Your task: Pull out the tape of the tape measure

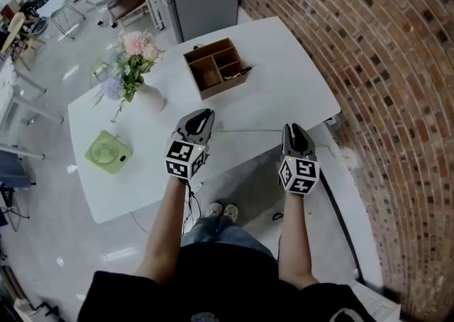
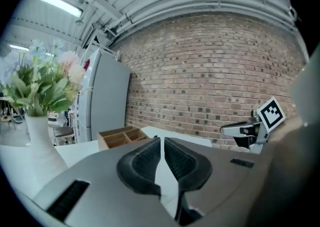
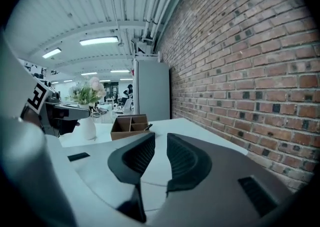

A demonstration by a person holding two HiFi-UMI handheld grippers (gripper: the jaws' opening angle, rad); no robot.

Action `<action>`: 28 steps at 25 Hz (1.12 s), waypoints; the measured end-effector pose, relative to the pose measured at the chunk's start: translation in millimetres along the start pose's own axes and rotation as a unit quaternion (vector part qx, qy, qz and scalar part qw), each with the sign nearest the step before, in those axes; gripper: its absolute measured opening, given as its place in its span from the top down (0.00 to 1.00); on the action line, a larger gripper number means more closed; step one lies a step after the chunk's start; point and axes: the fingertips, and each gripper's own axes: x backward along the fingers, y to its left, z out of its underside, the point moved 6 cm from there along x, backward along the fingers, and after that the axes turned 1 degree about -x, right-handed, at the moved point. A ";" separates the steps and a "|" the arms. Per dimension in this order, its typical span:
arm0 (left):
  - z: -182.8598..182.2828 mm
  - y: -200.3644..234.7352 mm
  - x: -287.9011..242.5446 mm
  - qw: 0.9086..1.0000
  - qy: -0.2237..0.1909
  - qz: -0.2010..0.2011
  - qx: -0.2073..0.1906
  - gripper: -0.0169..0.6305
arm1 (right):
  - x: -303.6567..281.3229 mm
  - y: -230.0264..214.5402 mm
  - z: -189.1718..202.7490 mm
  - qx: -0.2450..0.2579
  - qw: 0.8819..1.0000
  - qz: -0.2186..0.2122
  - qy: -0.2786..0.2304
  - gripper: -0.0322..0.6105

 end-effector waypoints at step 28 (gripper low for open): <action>-44.9 -49.4 49.2 0.998 -0.053 -0.024 -0.025 0.94 | 70.4 56.9 -38.3 0.011 0.998 -0.002 -0.070 0.95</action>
